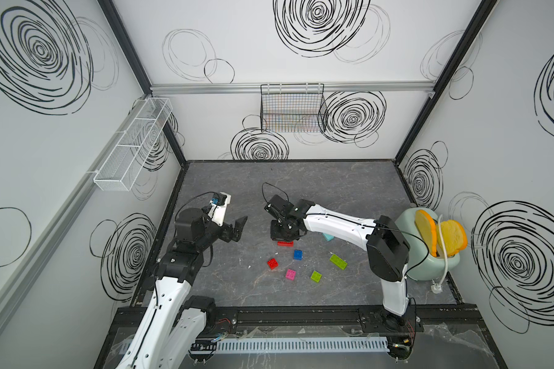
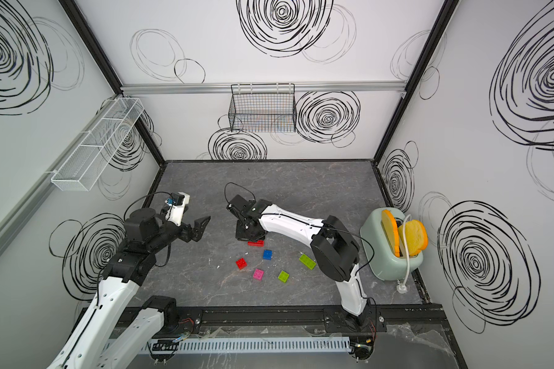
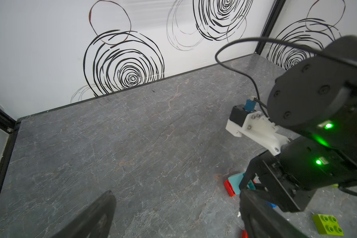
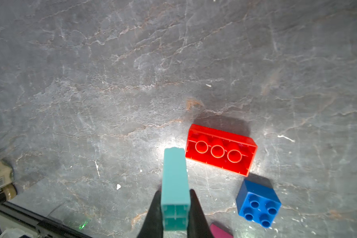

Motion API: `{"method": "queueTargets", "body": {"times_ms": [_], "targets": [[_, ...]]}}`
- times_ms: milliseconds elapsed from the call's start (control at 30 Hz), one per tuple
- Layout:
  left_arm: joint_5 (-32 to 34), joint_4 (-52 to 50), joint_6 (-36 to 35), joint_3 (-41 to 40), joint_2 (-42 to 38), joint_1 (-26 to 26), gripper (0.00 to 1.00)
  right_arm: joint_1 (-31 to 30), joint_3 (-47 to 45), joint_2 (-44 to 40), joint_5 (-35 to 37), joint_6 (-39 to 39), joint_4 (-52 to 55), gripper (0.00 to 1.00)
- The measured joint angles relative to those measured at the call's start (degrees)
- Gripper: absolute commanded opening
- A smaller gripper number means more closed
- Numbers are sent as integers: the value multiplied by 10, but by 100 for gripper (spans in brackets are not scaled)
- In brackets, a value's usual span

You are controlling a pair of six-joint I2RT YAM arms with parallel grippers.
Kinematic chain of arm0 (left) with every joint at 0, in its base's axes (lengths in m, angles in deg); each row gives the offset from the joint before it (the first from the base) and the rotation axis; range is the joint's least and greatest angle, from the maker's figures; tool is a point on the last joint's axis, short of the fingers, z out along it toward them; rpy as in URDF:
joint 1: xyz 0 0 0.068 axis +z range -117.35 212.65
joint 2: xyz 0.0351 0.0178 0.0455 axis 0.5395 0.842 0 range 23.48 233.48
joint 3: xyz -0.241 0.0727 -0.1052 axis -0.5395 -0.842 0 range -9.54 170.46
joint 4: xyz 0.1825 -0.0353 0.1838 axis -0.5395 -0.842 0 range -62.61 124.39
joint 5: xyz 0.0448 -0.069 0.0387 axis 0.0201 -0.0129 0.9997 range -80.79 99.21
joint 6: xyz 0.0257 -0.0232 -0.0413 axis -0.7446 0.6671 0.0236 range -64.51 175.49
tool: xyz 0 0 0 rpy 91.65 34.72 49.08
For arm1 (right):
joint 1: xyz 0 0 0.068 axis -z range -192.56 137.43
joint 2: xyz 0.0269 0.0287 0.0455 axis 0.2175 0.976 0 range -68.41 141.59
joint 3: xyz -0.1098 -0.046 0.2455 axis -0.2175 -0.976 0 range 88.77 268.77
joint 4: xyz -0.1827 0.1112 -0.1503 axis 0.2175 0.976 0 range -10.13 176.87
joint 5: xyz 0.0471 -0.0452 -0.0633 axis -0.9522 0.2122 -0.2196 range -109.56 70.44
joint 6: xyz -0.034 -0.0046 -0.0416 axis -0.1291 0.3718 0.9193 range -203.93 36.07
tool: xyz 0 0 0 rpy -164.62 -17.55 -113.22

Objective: Assemble a giraffe with lego
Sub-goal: Move the lego brick at the center of the board.

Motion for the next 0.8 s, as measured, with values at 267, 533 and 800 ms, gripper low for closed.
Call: {"method": "queueTargets", "body": {"times_ms": [267,533,800], "targets": [[3,3,0,-2,-2,-4,98,3,90,72,3,-29,89,0],[2,4,0,-5,-2,-7,98,9,99,90,-5,-35,118,0],[1,4,0,-5,-2,-10,98,14,99,90,-9,-35,122,0]]}}
